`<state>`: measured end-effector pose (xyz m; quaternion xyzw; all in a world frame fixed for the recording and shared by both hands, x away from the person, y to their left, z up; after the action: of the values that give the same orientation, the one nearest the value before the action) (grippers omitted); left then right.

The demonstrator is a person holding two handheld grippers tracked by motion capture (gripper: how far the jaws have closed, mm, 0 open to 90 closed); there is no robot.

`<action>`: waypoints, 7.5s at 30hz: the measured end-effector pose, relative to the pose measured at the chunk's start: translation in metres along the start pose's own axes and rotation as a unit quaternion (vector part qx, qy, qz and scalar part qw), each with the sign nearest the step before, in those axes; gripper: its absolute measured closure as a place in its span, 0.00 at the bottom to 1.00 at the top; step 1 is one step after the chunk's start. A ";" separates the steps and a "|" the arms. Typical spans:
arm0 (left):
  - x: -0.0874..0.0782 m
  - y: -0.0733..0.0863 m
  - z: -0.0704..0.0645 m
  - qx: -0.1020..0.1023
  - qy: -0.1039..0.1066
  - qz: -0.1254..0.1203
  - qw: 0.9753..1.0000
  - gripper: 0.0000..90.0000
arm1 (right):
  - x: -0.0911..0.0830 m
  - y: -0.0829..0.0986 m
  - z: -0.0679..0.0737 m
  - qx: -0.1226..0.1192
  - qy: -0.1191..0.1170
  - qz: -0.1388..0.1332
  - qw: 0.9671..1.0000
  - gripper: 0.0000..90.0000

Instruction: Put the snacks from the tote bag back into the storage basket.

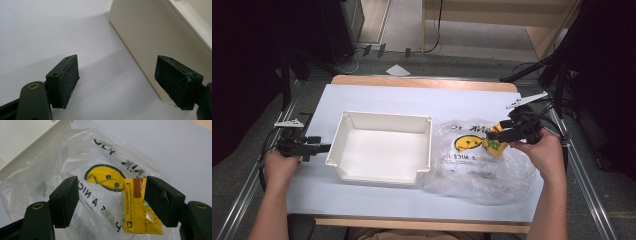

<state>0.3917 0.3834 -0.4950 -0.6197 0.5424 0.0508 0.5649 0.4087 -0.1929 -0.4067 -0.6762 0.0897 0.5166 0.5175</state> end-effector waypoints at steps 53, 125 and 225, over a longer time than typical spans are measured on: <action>0.001 0.001 0.000 -0.001 -0.001 0.001 1.000 0.23 | 0.064 0.035 -0.030 0.017 0.034 0.081 0.996 0.46; 0.000 0.001 0.001 -0.001 -0.001 0.002 1.000 0.23 | 0.024 0.000 -0.011 0.005 0.058 0.035 0.998 0.59; -0.001 0.001 -0.002 -0.002 0.000 -0.003 1.000 0.23 | 0.037 -0.084 0.108 -0.109 -0.023 0.023 0.993 0.59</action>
<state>0.3898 0.3829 -0.4942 -0.6224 0.5407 0.0500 0.5637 0.4149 -0.0544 -0.3777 -0.7147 0.0366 0.5502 0.4303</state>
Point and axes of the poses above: each handheld gripper's, and its own axes: x roughly forward along the jaws, y roughly out of its underside, z roughly to its left, the point moved 8 cm from there along x, roughly forward along the jaws, and after that the axes turned 4 degrees about y, right-handed, at the moved point
